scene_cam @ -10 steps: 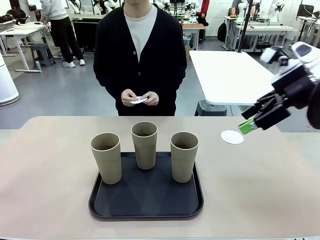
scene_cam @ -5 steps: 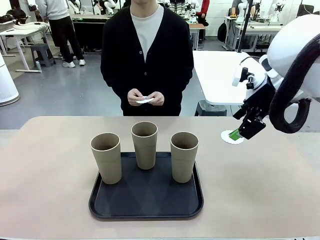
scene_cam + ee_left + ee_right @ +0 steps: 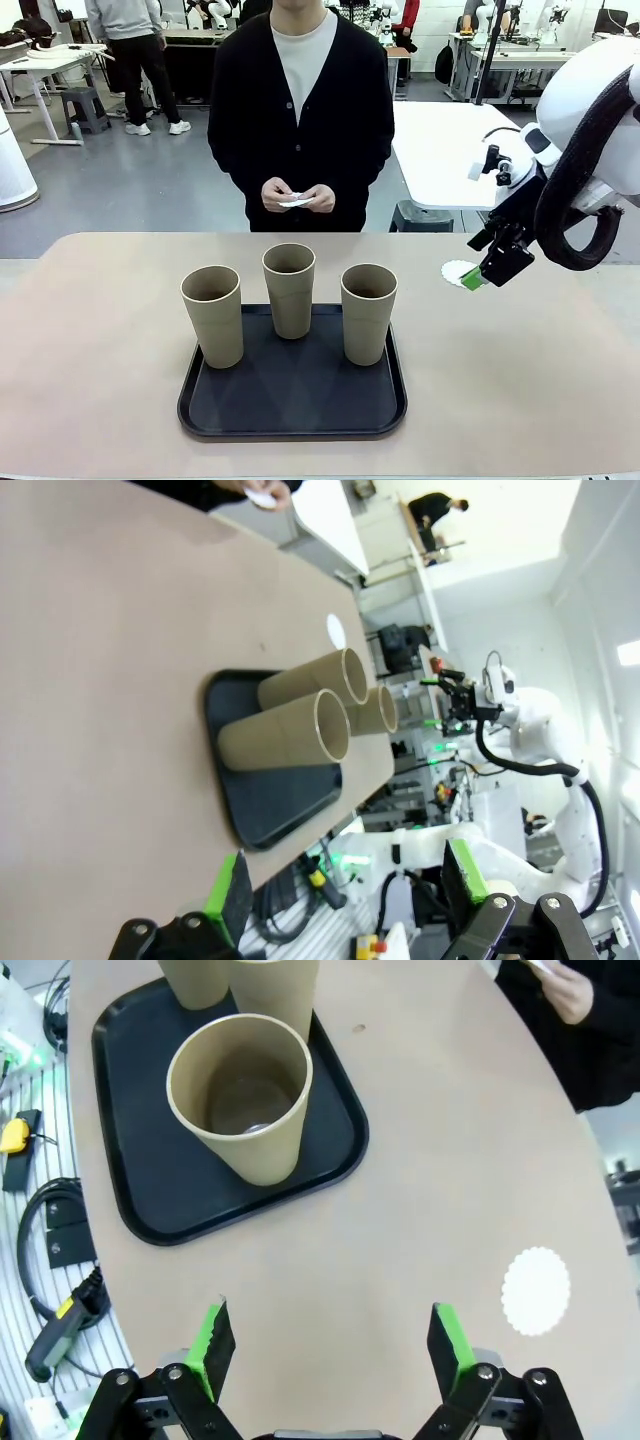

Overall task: Place coasters on the table and set cups on them.
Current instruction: Pick up one Reusable plastic cup and place it on a coaster set by the human.

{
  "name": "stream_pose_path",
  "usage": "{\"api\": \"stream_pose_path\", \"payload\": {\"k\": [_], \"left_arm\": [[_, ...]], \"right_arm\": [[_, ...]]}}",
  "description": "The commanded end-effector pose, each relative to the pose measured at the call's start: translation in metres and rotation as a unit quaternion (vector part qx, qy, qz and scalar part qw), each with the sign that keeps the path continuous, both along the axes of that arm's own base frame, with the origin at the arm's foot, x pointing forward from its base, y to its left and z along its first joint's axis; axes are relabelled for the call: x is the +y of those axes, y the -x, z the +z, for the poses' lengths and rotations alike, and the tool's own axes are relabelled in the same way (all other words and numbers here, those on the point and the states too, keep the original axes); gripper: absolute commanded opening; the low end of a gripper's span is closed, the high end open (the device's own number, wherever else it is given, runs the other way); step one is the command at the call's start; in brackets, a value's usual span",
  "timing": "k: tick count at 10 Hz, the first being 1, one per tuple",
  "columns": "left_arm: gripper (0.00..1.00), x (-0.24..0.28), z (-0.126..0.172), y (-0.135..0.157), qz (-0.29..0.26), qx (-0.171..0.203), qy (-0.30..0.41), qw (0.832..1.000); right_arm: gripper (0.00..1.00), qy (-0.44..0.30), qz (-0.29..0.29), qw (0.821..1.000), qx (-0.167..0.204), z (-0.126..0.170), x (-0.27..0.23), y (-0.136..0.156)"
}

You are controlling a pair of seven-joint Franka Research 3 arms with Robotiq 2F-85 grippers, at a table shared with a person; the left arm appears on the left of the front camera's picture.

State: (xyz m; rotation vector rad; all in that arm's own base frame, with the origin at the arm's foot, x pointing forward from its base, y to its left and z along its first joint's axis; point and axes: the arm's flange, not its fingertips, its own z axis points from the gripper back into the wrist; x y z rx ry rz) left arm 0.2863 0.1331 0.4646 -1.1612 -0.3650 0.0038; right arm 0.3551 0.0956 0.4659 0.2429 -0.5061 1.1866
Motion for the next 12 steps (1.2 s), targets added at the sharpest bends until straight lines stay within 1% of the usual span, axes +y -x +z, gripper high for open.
{"api": "stream_pose_path", "payload": {"k": [1, 2, 3, 4, 5, 6, 7, 9, 10, 11, 12], "left_arm": [[1.00, 0.001, 0.001, 0.001, 0.001, -0.005, 0.004, 1.000], [1.00, 0.001, 0.001, 0.001, 0.001, -0.005, 0.004, 1.000], [1.00, 0.001, 0.001, 0.001, 0.001, -0.005, 0.004, 1.000], [1.00, 0.001, 0.001, 0.001, 0.001, -0.005, 0.004, 1.000], [1.00, 0.001, 0.001, 0.001, 0.001, -0.005, 0.004, 1.000], [1.00, 0.001, 0.001, 0.001, 0.001, -0.005, 0.004, 1.000], [1.00, 0.001, 0.001, 0.001, 0.001, -0.005, 0.004, 1.000], [1.00, 0.001, 0.001, 0.001, 0.001, -0.005, 0.004, 1.000], [1.00, 0.001, 0.001, 0.001, 0.001, -0.005, 0.004, 1.000], [1.00, 0.001, 0.001, 0.001, 0.001, -0.005, 0.004, 1.000], [1.00, 0.001, 0.001, 0.001, 0.001, -0.005, 0.004, 1.000]], "right_arm": [[1.00, 0.005, 0.002, 1.000, -0.011, 0.001, 0.004, -0.001], [1.00, 0.000, 0.000, 1.000, 0.000, 0.000, 0.000, 0.000], [1.00, -0.081, 0.097, 0.992, -0.018, -0.002, -0.012, 0.014], [1.00, -0.123, 0.128, 0.983, -0.036, -0.013, -0.025, 0.012], [1.00, -0.201, 0.147, 0.969, -0.006, -0.026, -0.042, -0.002], [1.00, -0.241, 0.141, 0.960, 0.001, -0.040, -0.046, -0.012], [1.00, -0.260, 0.141, 0.955, 0.003, -0.064, -0.052, -0.016], [1.00, -0.295, 0.127, 0.947, 0.002, -0.096, -0.049, -0.019], [1.00, -0.304, 0.115, 0.946, -0.010, -0.107, -0.046, -0.019], [1.00, -0.300, 0.112, 0.947, -0.030, -0.116, -0.043, -0.015], [1.00, -0.310, 0.124, 0.942, -0.032, -0.123, -0.038, -0.011]]}}
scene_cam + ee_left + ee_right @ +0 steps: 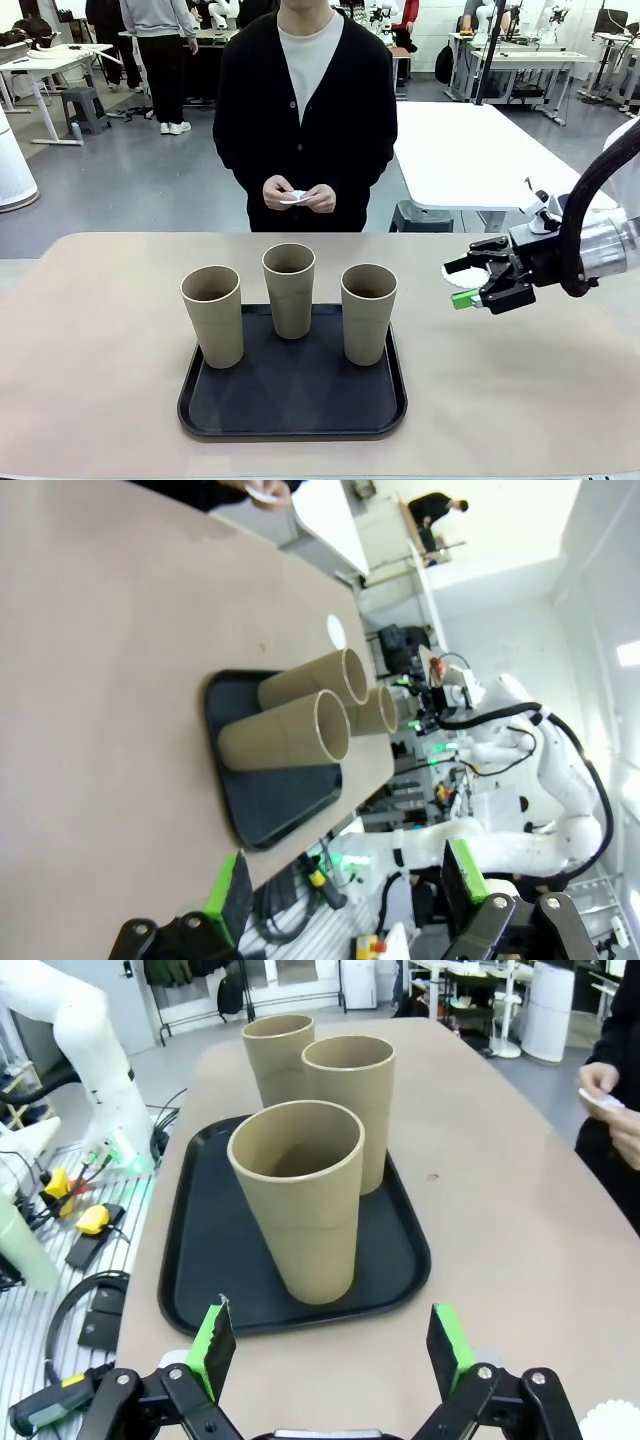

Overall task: Place coasters on the table and set cups on them.
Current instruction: Pick up one Reusable plastic cup and place it on a coaster set by the human.

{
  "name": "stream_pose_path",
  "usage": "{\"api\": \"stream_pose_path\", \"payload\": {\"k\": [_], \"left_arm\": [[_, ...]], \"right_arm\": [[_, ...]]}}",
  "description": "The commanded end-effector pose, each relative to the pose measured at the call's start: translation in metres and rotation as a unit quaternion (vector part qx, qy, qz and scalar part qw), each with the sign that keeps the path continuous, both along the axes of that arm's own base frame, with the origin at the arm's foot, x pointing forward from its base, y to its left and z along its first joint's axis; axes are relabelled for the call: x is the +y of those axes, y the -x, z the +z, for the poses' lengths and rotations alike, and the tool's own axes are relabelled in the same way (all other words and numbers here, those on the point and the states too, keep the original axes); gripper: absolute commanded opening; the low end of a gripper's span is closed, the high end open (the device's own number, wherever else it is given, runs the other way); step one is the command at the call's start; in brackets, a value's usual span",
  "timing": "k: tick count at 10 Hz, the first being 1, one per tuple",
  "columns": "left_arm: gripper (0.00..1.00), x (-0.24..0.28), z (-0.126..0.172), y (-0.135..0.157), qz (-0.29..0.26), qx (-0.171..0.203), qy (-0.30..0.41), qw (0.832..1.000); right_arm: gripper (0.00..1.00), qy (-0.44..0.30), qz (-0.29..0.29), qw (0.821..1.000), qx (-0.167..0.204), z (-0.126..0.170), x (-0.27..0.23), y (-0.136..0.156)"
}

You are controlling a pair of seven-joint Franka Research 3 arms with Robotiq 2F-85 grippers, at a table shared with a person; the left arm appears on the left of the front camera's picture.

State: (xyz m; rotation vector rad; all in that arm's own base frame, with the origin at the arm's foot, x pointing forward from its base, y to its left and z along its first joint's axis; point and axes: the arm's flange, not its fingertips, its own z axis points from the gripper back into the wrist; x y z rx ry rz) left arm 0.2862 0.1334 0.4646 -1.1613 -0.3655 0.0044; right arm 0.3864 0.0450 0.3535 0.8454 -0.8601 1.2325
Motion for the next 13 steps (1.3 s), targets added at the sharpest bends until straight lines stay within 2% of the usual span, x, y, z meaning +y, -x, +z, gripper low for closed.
{"api": "stream_pose_path", "payload": {"k": [1, 3, 6, 7, 8, 9, 13], "left_arm": [[1.00, 0.001, 0.001, 0.001, 0.000, -0.005, 0.004, 1.000], [1.00, 0.001, 0.001, 0.001, 0.000, -0.005, 0.004, 1.000], [1.00, 0.001, 0.001, 0.001, 0.000, -0.005, 0.004, 1.000], [1.00, 0.001, 0.001, 0.001, 0.000, -0.005, 0.004, 1.000], [1.00, 0.001, 0.001, 0.001, 0.000, -0.005, 0.004, 1.000], [1.00, 0.001, 0.001, 0.001, 0.000, -0.005, 0.004, 1.000], [1.00, 0.001, 0.001, 0.001, 0.000, -0.005, 0.004, 1.000]], "right_arm": [[1.00, -0.011, -0.003, 0.999, -0.049, -0.019, 0.016, 0.019], [1.00, -0.001, -0.020, 0.998, -0.058, -0.036, 0.027, 0.013], [1.00, 0.004, -0.015, 0.999, -0.048, -0.047, 0.034, 0.012], [1.00, 0.000, -0.002, 0.999, -0.045, -0.044, 0.033, 0.012], [1.00, 0.008, -0.014, 0.999, -0.042, -0.042, 0.031, 0.011], [1.00, 0.006, -0.003, 0.999, -0.032, -0.040, 0.029, -0.008], [1.00, 0.006, -0.003, 0.999, -0.032, -0.040, 0.029, -0.008]]}}
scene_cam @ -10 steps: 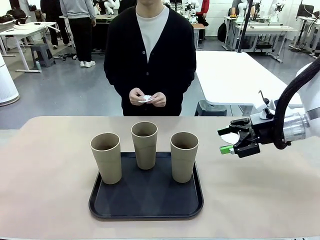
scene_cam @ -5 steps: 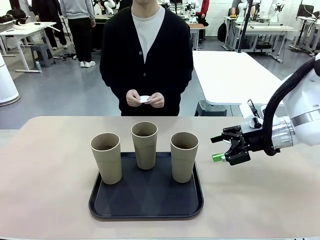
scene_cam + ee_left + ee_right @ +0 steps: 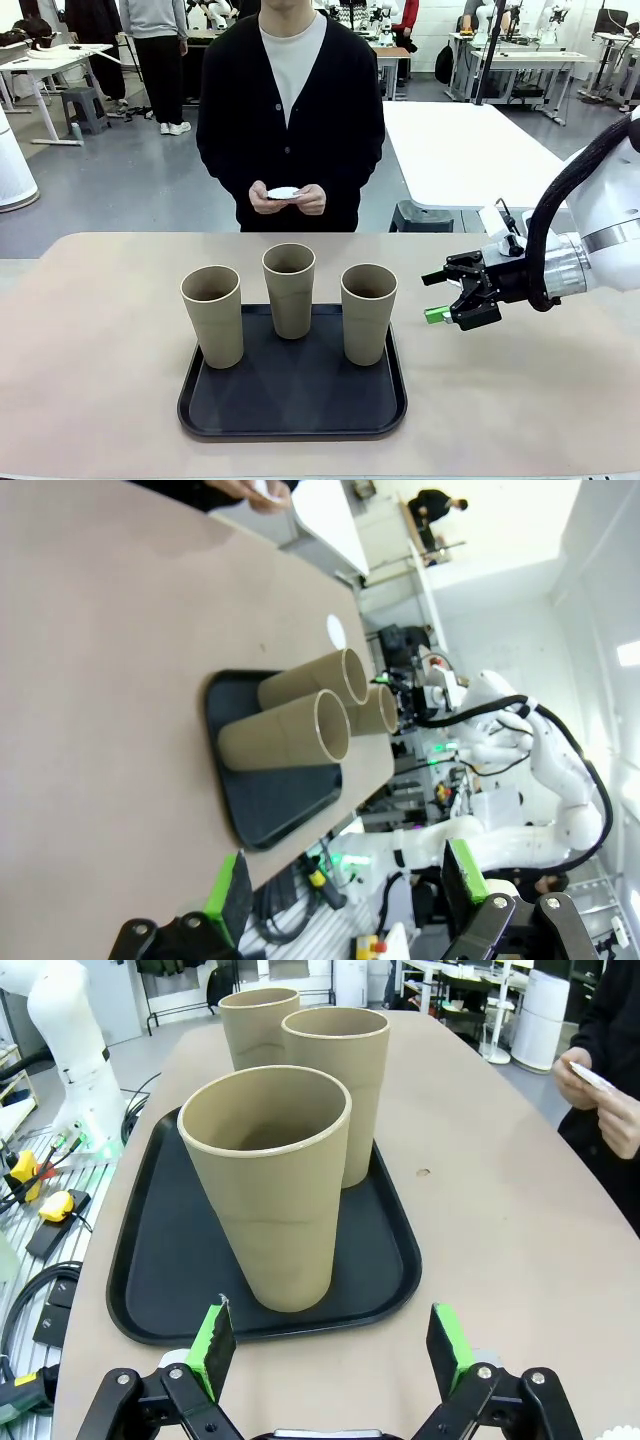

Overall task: Place coasters on the table and set cups on them.
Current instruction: Pick up one Reusable plastic cup and place it on a coaster set by the human.

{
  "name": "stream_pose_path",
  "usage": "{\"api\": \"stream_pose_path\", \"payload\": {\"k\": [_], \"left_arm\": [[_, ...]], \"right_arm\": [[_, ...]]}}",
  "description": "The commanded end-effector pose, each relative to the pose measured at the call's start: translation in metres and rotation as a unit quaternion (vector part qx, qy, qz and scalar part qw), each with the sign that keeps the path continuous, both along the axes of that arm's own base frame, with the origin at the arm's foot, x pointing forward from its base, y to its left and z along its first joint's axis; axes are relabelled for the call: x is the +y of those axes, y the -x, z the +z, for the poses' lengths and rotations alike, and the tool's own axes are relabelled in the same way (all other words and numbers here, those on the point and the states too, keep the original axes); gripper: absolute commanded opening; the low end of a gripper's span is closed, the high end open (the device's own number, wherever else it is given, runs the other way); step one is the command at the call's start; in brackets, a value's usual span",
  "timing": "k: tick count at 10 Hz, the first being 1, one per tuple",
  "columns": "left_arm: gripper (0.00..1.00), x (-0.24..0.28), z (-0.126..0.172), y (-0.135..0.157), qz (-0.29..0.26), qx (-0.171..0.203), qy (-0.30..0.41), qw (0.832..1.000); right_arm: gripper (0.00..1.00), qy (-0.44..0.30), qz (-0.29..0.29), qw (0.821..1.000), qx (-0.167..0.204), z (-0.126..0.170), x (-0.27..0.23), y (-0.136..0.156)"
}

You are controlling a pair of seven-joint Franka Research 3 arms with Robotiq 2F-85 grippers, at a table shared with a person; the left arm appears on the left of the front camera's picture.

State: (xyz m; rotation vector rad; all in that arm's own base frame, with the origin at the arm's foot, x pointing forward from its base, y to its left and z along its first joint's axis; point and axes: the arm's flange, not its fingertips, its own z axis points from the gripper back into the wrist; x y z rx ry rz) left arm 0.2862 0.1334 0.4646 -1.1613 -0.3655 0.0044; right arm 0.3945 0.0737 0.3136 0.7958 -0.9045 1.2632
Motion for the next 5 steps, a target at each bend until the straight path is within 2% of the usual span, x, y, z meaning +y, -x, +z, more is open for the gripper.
{"api": "stream_pose_path", "payload": {"k": [1, 4, 5], "left_arm": [[1.00, 0.001, 0.001, 0.001, 0.000, -0.005, 0.004, 1.000], [1.00, 0.001, 0.001, 0.001, 0.000, -0.005, 0.004, 1.000], [1.00, 0.001, 0.001, 0.001, 0.000, -0.005, 0.004, 1.000]], "right_arm": [[1.00, -0.040, 0.030, 0.999, -0.020, 0.002, 0.002, -0.002], [1.00, -0.079, 0.051, 0.995, 0.031, -0.017, 0.012, -0.006], [1.00, -0.078, 0.052, 0.995, 0.035, -0.022, 0.015, -0.004]]}}
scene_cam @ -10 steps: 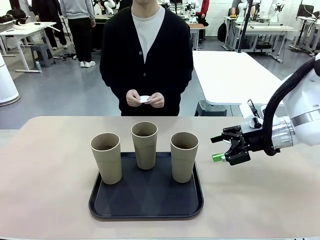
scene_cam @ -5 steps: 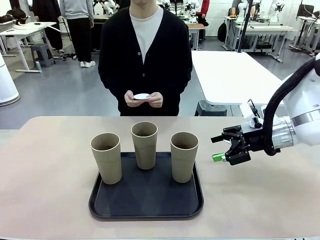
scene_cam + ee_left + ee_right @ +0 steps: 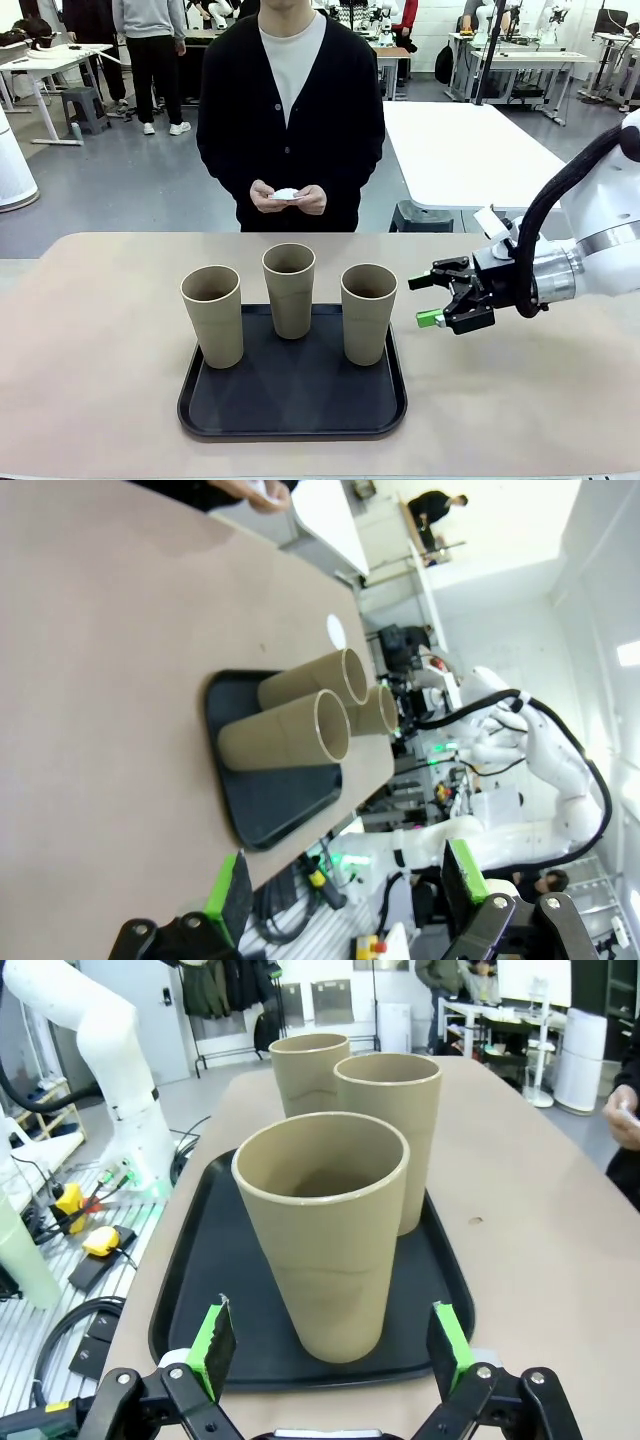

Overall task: Place coasters on the table and set cups on them.
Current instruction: Pick up one Reusable plastic cup and place it on a coaster set by the human.

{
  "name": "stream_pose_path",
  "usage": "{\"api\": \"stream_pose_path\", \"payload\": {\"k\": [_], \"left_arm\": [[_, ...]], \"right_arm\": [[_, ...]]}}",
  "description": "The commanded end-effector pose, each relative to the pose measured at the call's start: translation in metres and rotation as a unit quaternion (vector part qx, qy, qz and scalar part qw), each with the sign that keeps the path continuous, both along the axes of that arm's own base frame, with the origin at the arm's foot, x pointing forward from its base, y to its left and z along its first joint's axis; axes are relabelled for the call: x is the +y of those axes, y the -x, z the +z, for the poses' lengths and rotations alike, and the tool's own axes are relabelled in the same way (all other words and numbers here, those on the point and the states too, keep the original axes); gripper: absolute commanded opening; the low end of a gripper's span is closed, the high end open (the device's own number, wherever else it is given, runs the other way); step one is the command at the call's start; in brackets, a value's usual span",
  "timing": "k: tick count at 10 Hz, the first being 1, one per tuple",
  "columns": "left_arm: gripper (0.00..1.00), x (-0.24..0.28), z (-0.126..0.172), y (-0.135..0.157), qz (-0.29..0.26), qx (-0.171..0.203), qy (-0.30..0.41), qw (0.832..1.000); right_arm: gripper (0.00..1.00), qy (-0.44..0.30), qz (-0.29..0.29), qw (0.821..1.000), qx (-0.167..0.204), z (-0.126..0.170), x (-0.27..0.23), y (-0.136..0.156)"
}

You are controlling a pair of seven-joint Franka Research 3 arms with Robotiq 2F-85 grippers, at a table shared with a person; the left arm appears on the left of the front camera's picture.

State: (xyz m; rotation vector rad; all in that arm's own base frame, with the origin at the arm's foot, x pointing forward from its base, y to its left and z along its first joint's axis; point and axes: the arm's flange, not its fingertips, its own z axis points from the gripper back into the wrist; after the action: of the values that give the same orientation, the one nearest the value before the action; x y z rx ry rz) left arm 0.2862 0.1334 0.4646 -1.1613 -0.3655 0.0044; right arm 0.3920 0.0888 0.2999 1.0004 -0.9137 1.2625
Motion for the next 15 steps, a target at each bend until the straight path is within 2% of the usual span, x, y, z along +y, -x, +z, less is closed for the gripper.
{"api": "stream_pose_path", "payload": {"k": [1, 7, 8, 15], "left_arm": [[1.00, 0.001, 0.001, 0.001, 0.000, -0.005, 0.004, 1.000], [1.00, 0.001, 0.001, 0.001, 0.000, -0.005, 0.004, 1.000], [1.00, 0.001, 0.001, 0.001, 0.000, -0.005, 0.004, 1.000], [1.00, 0.001, 0.001, 0.001, 0.000, -0.005, 0.004, 1.000]], "right_arm": [[1.00, -0.015, 0.002, 1.000, -0.001, -0.011, 0.004, -0.006], [1.00, -0.030, 0.014, 0.999, -0.024, -0.029, 0.019, -0.006], [1.00, -0.037, 0.005, 0.999, -0.037, -0.032, 0.022, -0.007], [1.00, -0.048, 0.009, 0.998, -0.037, -0.044, 0.040, -0.009]]}}
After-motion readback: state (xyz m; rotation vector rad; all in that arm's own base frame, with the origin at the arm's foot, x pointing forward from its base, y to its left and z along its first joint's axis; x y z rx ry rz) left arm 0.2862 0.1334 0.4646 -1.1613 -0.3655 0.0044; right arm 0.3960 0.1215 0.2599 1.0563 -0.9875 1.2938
